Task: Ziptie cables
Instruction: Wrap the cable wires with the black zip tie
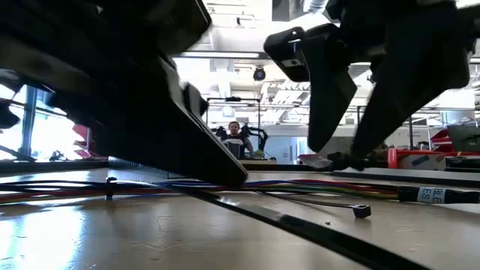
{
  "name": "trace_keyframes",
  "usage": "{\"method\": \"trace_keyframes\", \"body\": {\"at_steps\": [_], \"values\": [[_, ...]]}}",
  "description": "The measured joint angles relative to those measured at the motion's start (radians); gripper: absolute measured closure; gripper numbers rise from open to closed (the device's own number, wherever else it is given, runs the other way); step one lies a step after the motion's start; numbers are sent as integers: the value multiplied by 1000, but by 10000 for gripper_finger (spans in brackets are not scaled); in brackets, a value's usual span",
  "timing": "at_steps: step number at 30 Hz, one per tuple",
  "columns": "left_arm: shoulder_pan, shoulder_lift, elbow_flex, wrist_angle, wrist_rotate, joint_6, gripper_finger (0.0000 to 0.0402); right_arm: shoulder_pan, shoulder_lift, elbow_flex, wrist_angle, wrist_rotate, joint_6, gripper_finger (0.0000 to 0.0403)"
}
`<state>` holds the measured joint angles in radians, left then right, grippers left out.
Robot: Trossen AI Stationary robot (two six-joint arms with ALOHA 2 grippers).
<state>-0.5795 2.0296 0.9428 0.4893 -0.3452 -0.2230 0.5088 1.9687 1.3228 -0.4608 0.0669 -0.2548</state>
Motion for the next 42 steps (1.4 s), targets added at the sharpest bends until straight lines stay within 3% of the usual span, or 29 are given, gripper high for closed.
{"method": "trace_keyframes", "body": {"at_steps": [14, 22, 34, 42], "values": [[-62, 0, 0, 15, -8, -1, 401, -17, 162, 239, -269, 3, -585, 289], [-62, 0, 0, 11, -9, -1, 401, -13, 224, 264, -305, 45, -898, 316], [-62, 0, 0, 11, -13, -1, 401, -13, 240, 262, -294, 37, -891, 398], [-62, 0, 0, 18, -22, -2, 401, 26, 242, 259, -256, 133, -603, 403]]}}
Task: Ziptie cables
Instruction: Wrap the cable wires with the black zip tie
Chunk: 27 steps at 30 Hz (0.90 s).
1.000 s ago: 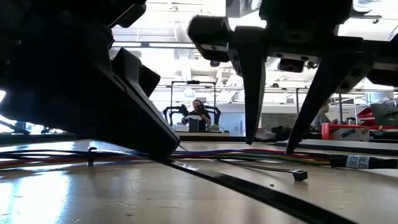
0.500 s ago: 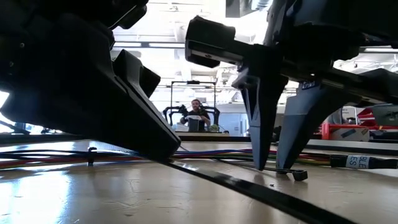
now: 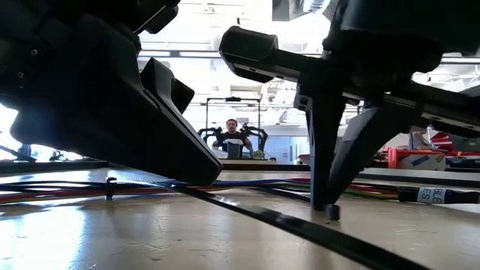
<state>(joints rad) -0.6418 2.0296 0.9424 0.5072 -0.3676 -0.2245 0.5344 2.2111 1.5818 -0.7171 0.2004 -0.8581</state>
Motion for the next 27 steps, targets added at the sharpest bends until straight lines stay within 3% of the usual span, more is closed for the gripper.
{"method": "trace_keyframes", "body": {"at_steps": [6, 11, 18, 27], "values": [[-1, 0, 0, 2, -11, 0, 401, 27, -16, -68, 130, 22, 255, 403], [-1, 0, 0, 15, -11, 1, 401, 40, -83, -279, 458, 43, 486, 403], [-1, 0, 0, 15, -19, 18, 401, 74, -166, -562, 931, 188, 801, 403], [-2, 0, 0, 14, -27, 14, 401, 89, -172, -731, 1219, 302, 1091, 403]]}}
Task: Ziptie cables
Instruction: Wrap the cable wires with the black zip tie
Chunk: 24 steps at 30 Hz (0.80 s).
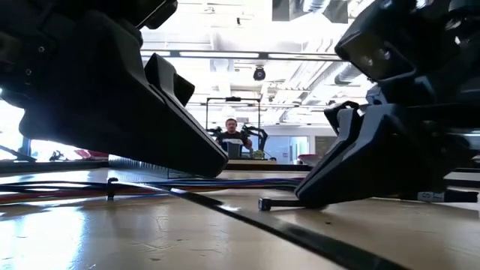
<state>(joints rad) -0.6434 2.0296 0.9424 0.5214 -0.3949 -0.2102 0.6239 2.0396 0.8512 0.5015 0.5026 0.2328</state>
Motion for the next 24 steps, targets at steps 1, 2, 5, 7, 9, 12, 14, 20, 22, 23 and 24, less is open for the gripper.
{"method": "trace_keyframes", "body": {"at_steps": [1, 2, 5, 7, 9, 12, 14, 20, 22, 23, 24], "values": [[0, 0, 0, 0, -1, -9, 401, 0, 0, -2, 6, 1, 2, 403], [3, 0, 0, 0, -7, -16, 401, 0, 0, -2, 8, 2, 0, 403], [14, 9, 0, 1, -48, -38, 398, 0, 0, 7, 2, 1, -20, 403], [24, 22, 0, -2, -64, -39, 387, 0, 0, 12, 0, 1, -32, 403], [36, 37, 0, 0, -65, -41, 370, -1, 0, 16, 0, -4, -43, 403], [52, 56, 0, 6, -52, -67, 335, -2, -1, 16, -1, -6, -54, 403], [63, 63, 1, 11, -28, -87, 311, -2, -1, 16, -1, -6, -54, 403], [85, 86, 30, 16, -2, -126, 265, -2, -2, 16, 3, -6, -57, 403], [92, 106, 50, 16, -3, -126, 260, -2, -2, 17, 4, -2, -54, 403], [96, 116, 61, 8, 1, -127, 260, -2, -3, 17, 4, 0, -55, 403], [99, 122, 68, 8, 6, -130, 261, -2, -3, 17, 4, 1, -54, 403]]}}
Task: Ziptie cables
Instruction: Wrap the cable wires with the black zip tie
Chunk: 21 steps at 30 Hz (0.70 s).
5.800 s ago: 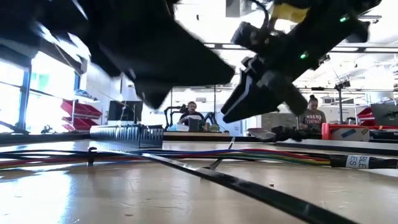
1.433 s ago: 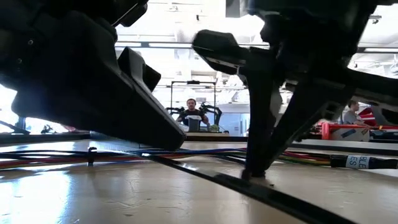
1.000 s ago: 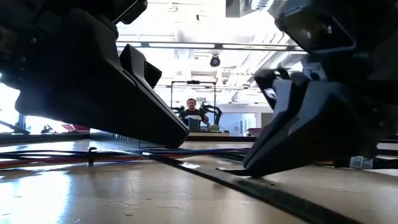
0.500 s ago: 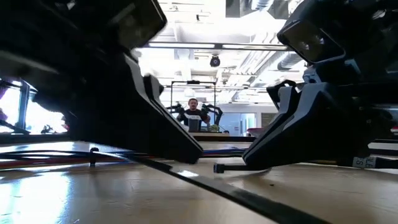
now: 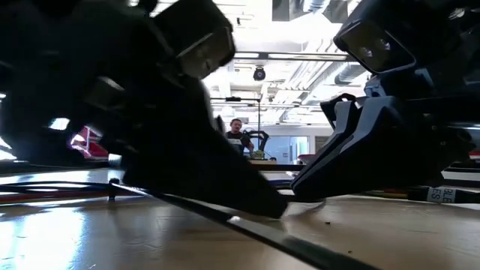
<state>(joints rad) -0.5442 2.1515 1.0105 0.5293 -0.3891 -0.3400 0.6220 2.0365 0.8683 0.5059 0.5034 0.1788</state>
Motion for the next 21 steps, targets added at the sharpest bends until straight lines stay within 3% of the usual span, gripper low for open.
{"method": "trace_keyframes", "body": {"at_steps": [5, 15, 21], "values": [[5, 3, 10, -17, 9, -7, 287, 0, 0, 0, 0, 1, 4, 403], [-9, -15, 9, -65, -10, -26, 389, 1, 0, 1, -3, 1, 4, 403], [-24, -69, 5, -159, -27, -26, 397, 0, -11, 24, -48, 22, -39, 402]]}}
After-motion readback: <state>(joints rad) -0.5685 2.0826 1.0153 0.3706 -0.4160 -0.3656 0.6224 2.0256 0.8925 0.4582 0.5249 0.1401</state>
